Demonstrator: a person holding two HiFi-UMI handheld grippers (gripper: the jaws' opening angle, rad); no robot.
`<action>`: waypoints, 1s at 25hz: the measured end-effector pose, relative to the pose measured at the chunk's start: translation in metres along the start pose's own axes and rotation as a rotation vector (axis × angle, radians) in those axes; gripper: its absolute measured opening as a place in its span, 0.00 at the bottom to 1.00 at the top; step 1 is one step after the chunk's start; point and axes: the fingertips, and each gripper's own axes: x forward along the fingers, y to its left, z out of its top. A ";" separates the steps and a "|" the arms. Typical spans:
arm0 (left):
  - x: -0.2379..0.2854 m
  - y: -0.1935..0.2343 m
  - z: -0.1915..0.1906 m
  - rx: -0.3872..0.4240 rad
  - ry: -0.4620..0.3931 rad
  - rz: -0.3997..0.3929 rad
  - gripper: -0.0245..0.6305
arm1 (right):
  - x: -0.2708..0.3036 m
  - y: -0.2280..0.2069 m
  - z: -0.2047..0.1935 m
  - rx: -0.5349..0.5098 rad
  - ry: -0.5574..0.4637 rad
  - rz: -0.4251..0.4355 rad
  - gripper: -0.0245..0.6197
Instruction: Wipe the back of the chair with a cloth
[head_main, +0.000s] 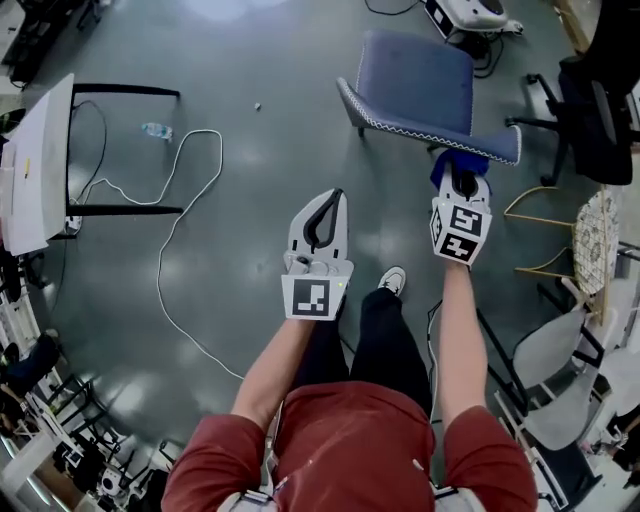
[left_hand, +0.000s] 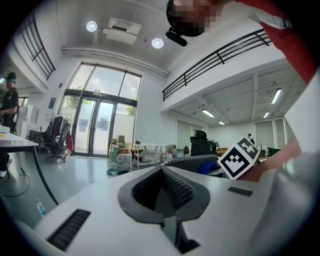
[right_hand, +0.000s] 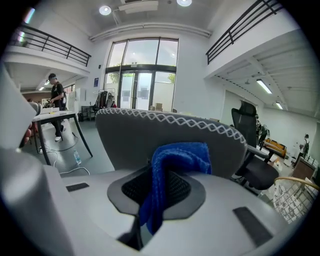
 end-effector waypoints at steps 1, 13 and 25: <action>-0.005 0.006 0.001 -0.002 -0.003 0.005 0.06 | 0.001 0.009 0.003 -0.007 0.000 0.008 0.13; -0.063 0.082 0.009 -0.047 -0.020 0.076 0.06 | 0.023 0.121 0.037 -0.045 0.012 0.079 0.13; -0.096 0.119 0.003 -0.061 0.008 0.094 0.06 | 0.038 0.183 0.045 -0.117 0.082 0.100 0.14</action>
